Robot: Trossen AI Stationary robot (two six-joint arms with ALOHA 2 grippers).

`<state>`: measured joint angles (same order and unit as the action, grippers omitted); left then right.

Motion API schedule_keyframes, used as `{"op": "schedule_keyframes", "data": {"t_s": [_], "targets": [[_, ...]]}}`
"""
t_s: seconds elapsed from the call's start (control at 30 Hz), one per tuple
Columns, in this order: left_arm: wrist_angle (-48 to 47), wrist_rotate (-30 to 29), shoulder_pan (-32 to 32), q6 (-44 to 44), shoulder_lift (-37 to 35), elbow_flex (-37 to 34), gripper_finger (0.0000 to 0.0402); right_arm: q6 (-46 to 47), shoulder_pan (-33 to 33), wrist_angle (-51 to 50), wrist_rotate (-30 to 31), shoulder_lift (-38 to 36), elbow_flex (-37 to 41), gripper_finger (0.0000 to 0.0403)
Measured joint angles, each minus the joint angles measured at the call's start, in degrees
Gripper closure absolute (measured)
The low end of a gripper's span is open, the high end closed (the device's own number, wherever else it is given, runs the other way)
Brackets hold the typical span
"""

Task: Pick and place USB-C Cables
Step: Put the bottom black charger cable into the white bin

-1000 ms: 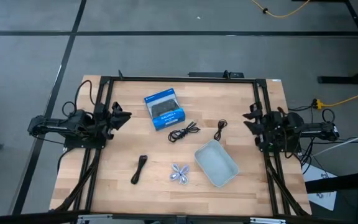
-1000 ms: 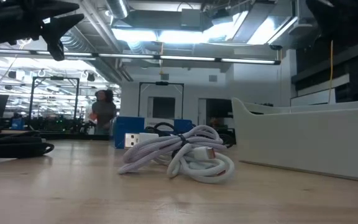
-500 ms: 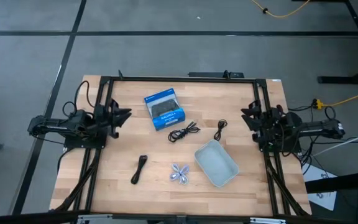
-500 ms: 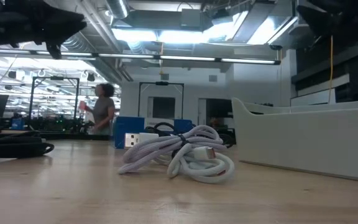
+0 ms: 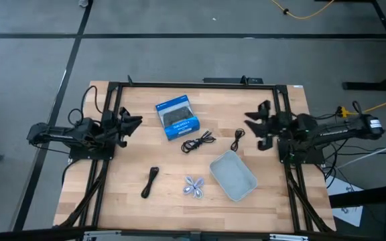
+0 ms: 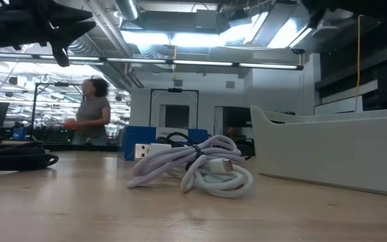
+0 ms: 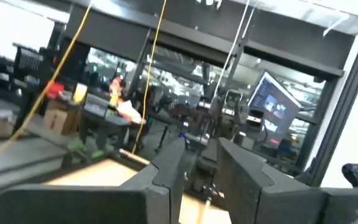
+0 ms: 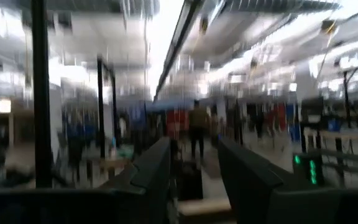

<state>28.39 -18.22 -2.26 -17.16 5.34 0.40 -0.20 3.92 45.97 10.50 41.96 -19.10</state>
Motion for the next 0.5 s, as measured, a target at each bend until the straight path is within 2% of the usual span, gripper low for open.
{"op": "schedule_keyframes", "data": {"t_s": [0.1, 0.23, 0.33, 0.5], "targets": [[0.3, 3.7, 0.0, -3.7, 2.1, 0.0, 0.0315, 1.3, 0.0, -9.3, 0.1, 4.1, -4.9, 0.0263], [5.0, 9.2, 0.0, -7.3, 5.0, 0.0, 0.0315, 6.1, 0.0, -25.0, 3.2, 6.8, -11.5, 0.0263], [8.8, 10.1, 0.0, -6.2, 8.3, 0.7, 0.0315, 9.1, 0.0, -36.9, 5.8, 7.4, -15.9, 0.0263], [9.1, 10.2, 0.0, -2.0, 17.1, 5.7, 0.0315, 13.6, 0.0, -55.1, 10.3, 7.1, -20.7, 0.0263]]}}
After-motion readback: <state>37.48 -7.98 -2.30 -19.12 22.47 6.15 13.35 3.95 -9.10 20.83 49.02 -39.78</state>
